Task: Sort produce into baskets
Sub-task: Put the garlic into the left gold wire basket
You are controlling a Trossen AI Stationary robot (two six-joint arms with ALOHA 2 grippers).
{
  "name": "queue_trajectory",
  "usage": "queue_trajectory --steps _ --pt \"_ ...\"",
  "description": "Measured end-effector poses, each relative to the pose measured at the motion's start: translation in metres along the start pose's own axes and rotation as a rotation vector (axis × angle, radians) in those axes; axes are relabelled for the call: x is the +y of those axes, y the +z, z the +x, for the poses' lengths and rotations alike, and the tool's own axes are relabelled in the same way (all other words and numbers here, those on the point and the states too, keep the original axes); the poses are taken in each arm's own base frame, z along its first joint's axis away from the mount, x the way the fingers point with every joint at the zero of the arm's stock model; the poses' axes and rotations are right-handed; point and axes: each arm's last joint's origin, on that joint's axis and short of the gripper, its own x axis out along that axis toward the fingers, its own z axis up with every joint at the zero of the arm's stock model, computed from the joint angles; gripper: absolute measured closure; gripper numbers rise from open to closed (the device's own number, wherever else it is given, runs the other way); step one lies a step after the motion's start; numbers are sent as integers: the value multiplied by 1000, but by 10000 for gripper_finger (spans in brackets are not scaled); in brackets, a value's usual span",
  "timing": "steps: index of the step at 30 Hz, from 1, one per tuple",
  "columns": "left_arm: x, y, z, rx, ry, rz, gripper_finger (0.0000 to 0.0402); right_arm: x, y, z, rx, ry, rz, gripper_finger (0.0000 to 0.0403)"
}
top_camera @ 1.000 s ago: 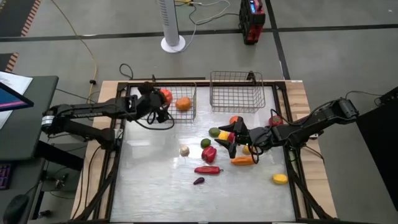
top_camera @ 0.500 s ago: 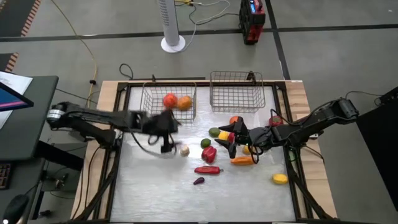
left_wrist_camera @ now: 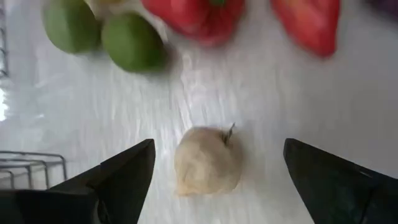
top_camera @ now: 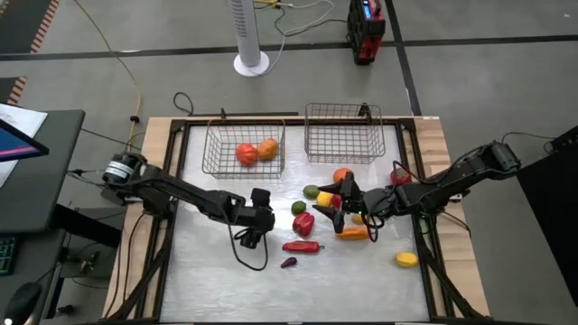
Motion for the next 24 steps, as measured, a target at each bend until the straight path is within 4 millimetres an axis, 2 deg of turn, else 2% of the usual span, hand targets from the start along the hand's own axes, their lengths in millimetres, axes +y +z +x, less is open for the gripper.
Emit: queue_trajectory --steps 9,14,20,24 --pt "-1 -7 25 85 9 12 132 -1 0 0 -2 -5 0 80" --pt "1 -7 24 86 67 7 186 -1 0 0 -3 -9 -2 80" --pt "8 -6 10 90 185 31 244 -1 0 0 -2 -9 -3 80" --pt "19 1 -24 2 247 16 248 -1 0 0 -1 -9 -3 80"
